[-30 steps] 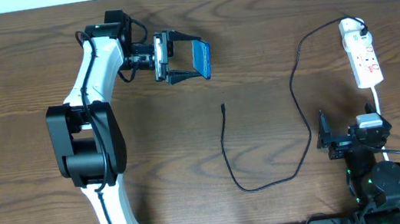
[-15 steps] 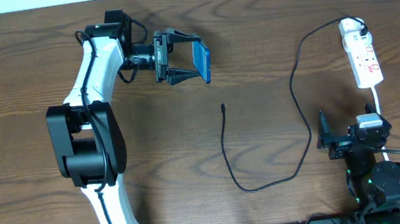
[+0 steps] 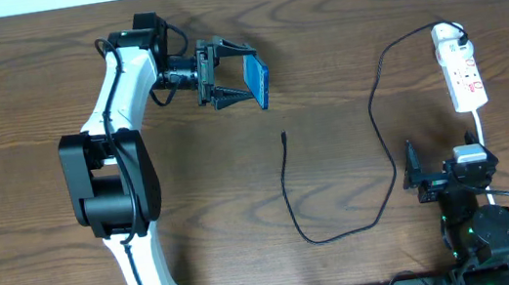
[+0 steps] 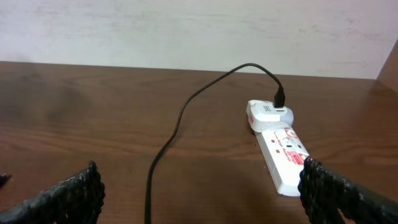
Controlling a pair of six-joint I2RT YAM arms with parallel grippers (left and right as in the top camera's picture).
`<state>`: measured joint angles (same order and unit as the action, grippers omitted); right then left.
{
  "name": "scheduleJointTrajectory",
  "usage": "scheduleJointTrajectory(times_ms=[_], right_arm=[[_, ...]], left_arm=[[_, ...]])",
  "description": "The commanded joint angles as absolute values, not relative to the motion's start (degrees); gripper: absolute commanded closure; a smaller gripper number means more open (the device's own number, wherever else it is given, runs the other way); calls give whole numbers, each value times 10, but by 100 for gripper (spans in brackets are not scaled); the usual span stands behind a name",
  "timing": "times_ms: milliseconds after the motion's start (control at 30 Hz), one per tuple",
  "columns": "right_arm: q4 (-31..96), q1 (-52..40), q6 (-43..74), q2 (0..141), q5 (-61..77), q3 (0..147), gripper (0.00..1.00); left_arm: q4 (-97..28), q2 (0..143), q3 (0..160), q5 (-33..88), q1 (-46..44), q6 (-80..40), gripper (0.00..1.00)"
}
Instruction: Plug charger to phone and switch on socket
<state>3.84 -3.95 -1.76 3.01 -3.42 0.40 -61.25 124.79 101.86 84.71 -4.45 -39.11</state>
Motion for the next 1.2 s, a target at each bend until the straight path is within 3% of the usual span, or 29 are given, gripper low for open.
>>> scheduleJointTrajectory(times_ms=[0, 400, 733, 1000, 1167], right_arm=[[39, -42, -22, 31, -36, 3, 1], [38, -42, -23, 31, -35, 3, 1], [-43, -42, -26, 31, -7, 8, 1], [69, -42, -13, 56, -6, 112, 1], [165, -42, -13, 161, 65, 260, 1]], left_arm=[[-615, 1220, 1020, 865, -42, -383, 93], [-615, 1220, 1020, 865, -42, -384, 93], [-615, 1220, 1020, 865, -42, -384, 93], [-615, 1220, 1020, 865, -42, -384, 93], [-615, 1220, 1020, 865, -42, -384, 93]])
